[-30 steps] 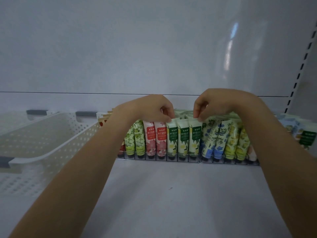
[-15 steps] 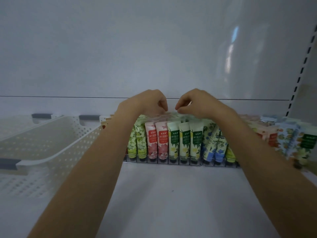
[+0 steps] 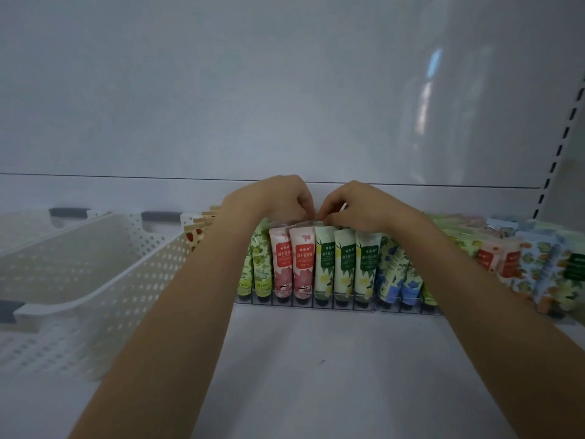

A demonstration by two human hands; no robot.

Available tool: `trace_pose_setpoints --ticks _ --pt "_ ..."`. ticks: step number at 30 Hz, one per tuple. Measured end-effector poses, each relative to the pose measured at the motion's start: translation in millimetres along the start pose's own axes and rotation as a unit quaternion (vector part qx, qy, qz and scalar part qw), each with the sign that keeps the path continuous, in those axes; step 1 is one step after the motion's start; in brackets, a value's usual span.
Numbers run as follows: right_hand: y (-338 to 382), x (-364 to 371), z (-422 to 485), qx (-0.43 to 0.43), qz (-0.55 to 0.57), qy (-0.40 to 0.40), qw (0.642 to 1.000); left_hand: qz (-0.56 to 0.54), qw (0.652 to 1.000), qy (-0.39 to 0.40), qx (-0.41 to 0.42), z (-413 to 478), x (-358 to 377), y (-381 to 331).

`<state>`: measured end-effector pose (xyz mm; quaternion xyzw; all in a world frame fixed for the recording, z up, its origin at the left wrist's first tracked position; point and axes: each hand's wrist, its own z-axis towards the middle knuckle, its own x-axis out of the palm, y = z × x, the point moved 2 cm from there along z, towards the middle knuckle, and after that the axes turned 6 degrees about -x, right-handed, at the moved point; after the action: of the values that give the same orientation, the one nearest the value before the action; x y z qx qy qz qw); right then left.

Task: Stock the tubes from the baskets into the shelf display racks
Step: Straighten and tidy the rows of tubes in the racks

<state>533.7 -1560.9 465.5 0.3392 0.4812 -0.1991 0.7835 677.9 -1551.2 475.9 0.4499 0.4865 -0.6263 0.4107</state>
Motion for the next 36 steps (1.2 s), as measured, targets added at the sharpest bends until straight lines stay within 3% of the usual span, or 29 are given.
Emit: trace_pose_setpoints --ticks 5,12,22,29,36 --pt "-3 -18 -5 0.001 -0.024 -0.043 0.999 -0.016 1.0 0.014 0.011 0 -1 -1" --pt "-10 -24 -17 0.044 -0.016 0.038 0.998 -0.018 1.0 -0.006 0.021 3 1 -3" --pt "-17 -19 -16 0.032 0.024 0.032 0.999 -0.054 0.996 -0.032 0.061 4 11 -16" --pt "-19 -13 -12 0.02 -0.045 0.028 0.998 -0.054 0.996 -0.046 0.06 4 12 -16" --pt "-18 -14 -12 0.036 -0.023 0.025 0.999 -0.052 0.996 -0.042 0.059 4 11 -15"
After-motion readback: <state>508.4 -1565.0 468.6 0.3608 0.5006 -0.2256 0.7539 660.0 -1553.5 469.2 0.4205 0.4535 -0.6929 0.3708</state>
